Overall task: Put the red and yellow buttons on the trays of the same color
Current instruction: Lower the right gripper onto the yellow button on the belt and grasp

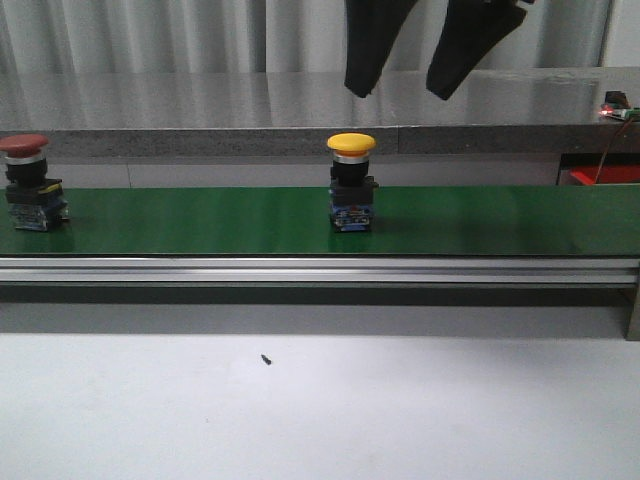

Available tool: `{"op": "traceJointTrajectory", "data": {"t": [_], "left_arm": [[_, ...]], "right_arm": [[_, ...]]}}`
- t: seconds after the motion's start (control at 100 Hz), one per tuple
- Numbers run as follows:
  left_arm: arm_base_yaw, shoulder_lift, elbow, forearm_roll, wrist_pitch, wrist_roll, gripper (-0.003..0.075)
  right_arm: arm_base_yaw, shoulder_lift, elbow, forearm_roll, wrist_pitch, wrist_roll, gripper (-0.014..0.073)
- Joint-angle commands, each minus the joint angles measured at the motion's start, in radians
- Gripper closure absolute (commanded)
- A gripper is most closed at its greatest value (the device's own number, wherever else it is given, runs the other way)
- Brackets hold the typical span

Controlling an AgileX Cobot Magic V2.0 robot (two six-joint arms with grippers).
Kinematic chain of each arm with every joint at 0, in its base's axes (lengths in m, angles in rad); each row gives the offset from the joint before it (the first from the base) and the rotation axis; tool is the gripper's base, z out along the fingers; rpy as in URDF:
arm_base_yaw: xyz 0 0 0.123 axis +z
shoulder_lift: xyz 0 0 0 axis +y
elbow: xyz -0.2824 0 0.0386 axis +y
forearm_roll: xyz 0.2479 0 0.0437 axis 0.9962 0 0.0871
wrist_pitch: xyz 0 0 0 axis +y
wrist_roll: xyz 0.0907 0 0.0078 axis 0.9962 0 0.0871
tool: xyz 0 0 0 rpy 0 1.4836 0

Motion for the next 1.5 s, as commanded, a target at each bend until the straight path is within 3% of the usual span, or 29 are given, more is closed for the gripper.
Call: {"op": "traceJointTrajectory", "data": {"t": [0.0, 0.28, 0.82, 0.94, 1.27, 1.49], "left_arm": [[-0.007, -0.014, -0.027, -0.014, -0.058, 0.0, 0.074], [-0.007, -0.014, -0.027, -0.011, -0.06, 0.0, 0.074], [-0.007, -0.014, -0.027, -0.011, -0.06, 0.0, 0.074], [-0.007, -0.014, -0.027, -0.011, -0.06, 0.0, 0.074], [-0.007, -0.014, -0.027, -0.011, -0.06, 0.0, 0.074], [-0.007, -0.014, -0.027, -0.011, -0.06, 0.0, 0.074]], "right_arm": [[0.0, 0.003, -0.081, -0.009, -0.004, -0.003, 0.0006], [0.0, 0.127, -0.174, -0.025, 0.021, 0.002, 0.0006], [-0.002, 0.227, -0.175, -0.056, 0.032, 0.002, 0.0012], [-0.002, 0.231, -0.175, -0.087, 0.045, 0.003, 0.0075], [-0.002, 0.228, -0.175, -0.131, 0.069, 0.004, 0.0368], [-0.005, 0.184, -0.174, -0.131, 0.109, 0.004, 0.0389]]}}
